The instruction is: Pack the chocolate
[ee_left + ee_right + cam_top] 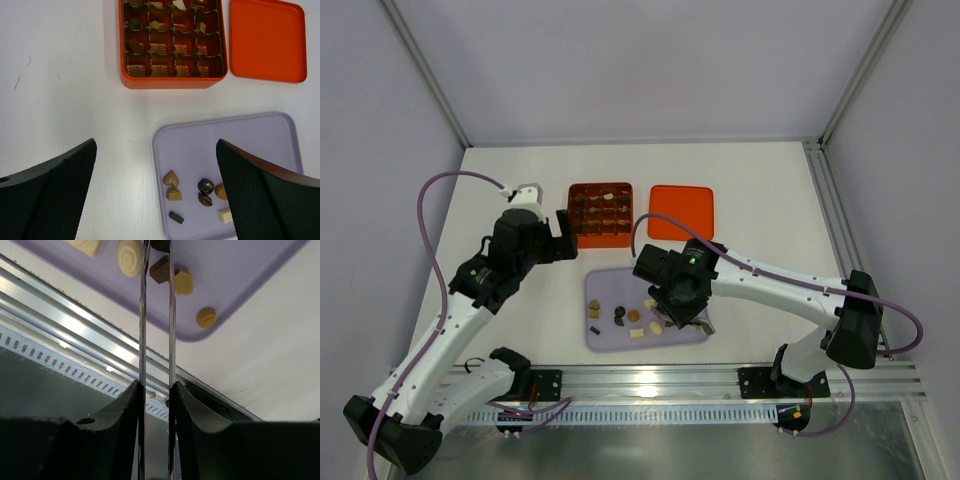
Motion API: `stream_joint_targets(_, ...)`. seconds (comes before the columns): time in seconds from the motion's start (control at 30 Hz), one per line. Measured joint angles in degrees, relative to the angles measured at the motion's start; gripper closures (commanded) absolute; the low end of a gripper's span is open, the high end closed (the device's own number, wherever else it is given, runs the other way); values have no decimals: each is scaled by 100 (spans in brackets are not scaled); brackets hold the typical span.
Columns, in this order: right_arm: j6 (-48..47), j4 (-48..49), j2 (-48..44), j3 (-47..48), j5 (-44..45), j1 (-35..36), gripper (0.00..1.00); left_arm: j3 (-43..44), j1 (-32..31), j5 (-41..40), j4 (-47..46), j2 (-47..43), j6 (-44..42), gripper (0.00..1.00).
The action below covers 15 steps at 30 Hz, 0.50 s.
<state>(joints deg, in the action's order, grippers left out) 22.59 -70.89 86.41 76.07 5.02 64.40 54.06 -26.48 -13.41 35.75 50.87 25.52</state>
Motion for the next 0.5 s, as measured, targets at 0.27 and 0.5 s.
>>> stream_joint_targets(0.27,-2,-170,0,223,127,0,73,0,0,2,0,0,0,0)
stream_joint_targets(0.5,-83,-380,0,721,313,-103,73,0,0,2,0,0,0,0)
